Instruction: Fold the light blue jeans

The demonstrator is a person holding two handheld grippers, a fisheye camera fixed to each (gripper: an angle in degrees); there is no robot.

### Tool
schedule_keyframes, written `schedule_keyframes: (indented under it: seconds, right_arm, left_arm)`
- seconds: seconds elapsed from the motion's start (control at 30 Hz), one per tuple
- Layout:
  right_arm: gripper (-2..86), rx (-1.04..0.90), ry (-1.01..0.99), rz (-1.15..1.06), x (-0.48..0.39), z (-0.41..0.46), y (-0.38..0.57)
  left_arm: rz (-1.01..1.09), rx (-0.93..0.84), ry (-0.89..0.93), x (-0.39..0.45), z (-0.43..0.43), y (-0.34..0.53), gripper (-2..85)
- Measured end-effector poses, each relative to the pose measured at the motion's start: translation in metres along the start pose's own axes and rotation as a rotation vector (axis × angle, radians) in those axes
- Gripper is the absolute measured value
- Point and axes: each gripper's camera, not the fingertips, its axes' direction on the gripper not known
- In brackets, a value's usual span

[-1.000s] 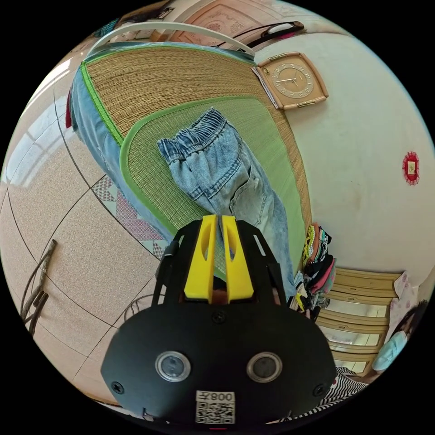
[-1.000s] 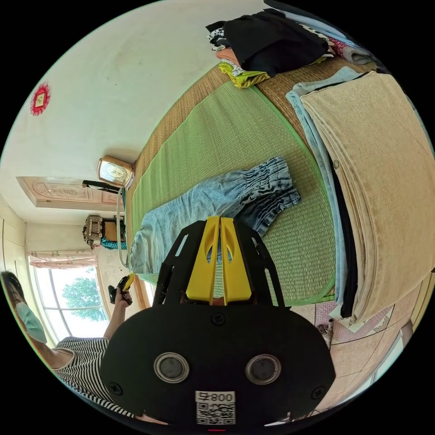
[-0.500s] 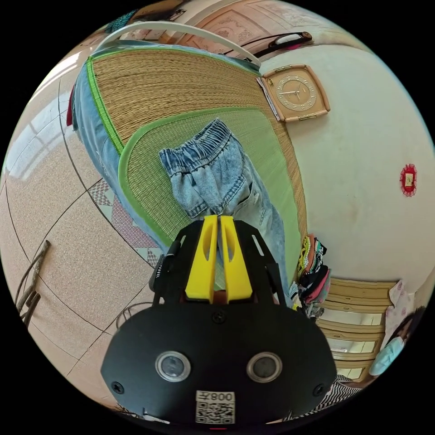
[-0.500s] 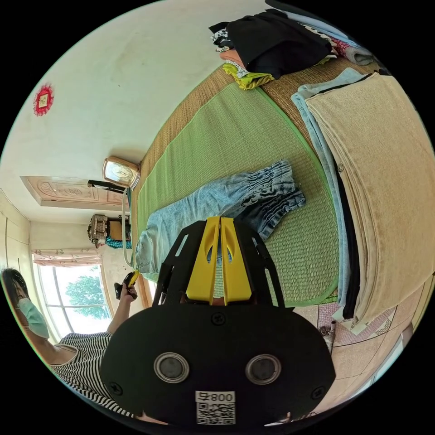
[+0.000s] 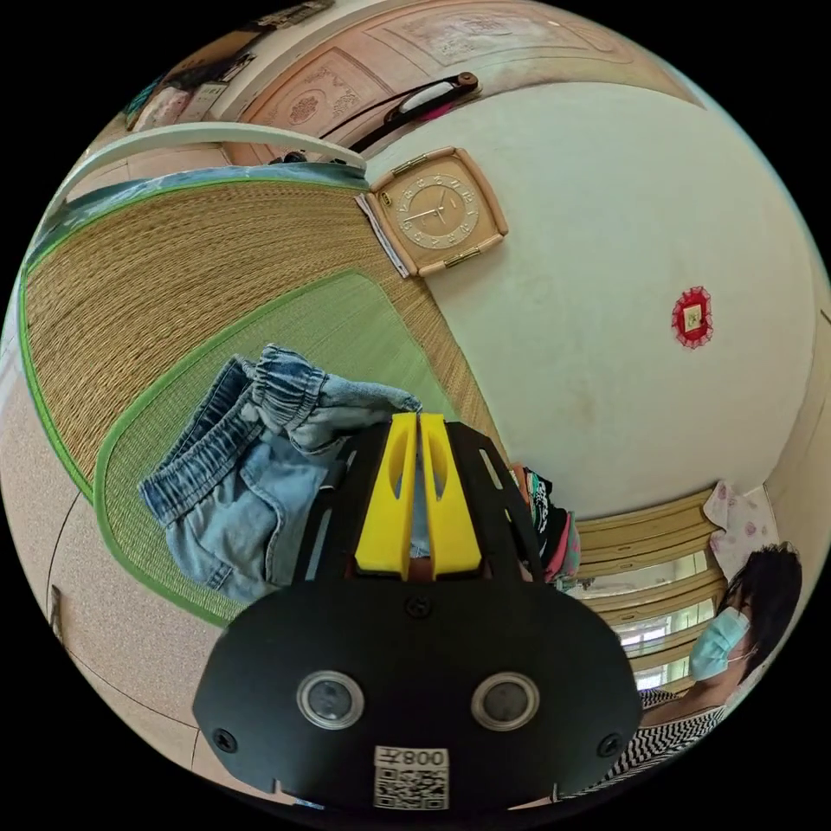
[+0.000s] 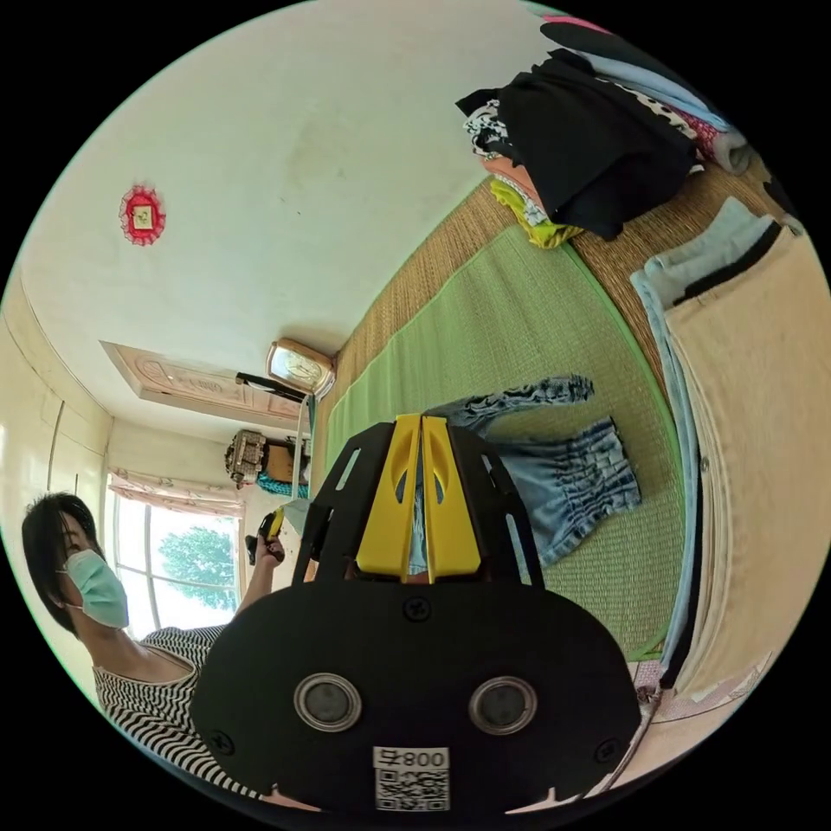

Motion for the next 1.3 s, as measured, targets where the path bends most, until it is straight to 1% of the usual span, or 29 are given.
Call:
schedule_keyframes:
  seconds: [0.03,0.13,0.2,0.27,0.3,0.33,0.4,0.47,0.5,0.63,0.8,0.9,1.0,1.13,1.27,1.3]
  right_arm:
    - [0.0,0.004,0.002,-0.003,-0.003,0.003,-0.013]
    - [0.1,0.011,0.002,0.02,-0.009,0.027,-0.091]
    - [0.3,-0.029,0.054,0.075,-0.004,0.064,-0.156]
    - [0.5,-0.038,0.111,0.126,-0.001,0.096,-0.183]
    - [0.7,-0.044,0.159,0.133,-0.002,0.116,-0.191]
    - [0.8,-0.054,0.178,0.124,-0.003,0.127,-0.193]
    - [1.2,-0.086,0.253,0.038,-0.009,0.164,-0.191]
    - [1.8,-0.104,0.34,-0.04,-0.011,0.182,-0.18]
    - [2.5,-0.113,0.374,-0.078,-0.01,0.19,-0.17]
    - [5.3,-0.155,0.364,-0.158,-0.003,0.198,-0.126]
    - [6.9,-0.301,0.504,-0.264,0.014,0.202,-0.035]
    - [7.5,-0.311,0.54,-0.28,0.027,0.193,-0.007]
    - [7.9,-0.278,0.524,-0.258,0.04,0.194,-0.013]
    - [8.4,-0.24,0.488,-0.259,0.044,0.225,-0.049]
    - [8.5,-0.163,0.467,-0.226,0.042,0.269,-0.105]
    - [8.4,-0.135,0.483,-0.213,0.041,0.279,-0.12]
  left_arm:
    - [0.028,0.009,-0.015,0.013,0.02,-0.023,1.0]
    - [0.059,0.016,-0.058,0.042,0.084,-0.079,1.8]
    - [0.088,-0.013,-0.129,0.054,0.129,-0.104,2.8]
    - [0.096,-0.073,-0.243,0.058,0.187,-0.115,4.4]
    - [0.095,-0.071,-0.263,0.058,0.197,-0.115,4.8]
    - [0.129,-0.073,-0.263,0.058,0.215,-0.111,5.4]
    - [0.162,-0.088,-0.228,0.053,0.232,-0.103,6.2]
    - [0.197,-0.115,-0.149,0.04,0.241,-0.086,6.8]
    - [0.201,-0.126,-0.145,0.037,0.242,-0.081,6.9]
    - [0.233,-0.252,-0.141,0.018,0.252,-0.033,7.2]
    - [0.276,-0.358,-0.105,0.012,0.274,0.032,7.2]
    - [0.323,-0.431,-0.061,0.02,0.303,0.066,7.2]
    - [0.404,-0.509,-0.04,0.041,0.352,0.089,7.3]
    - [0.595,-0.615,-0.006,0.097,0.447,0.12,7.8]
    - [0.798,-0.658,-0.047,0.156,0.546,0.156,7.7]
    - [0.815,-0.657,-0.056,0.162,0.559,0.16,7.7]
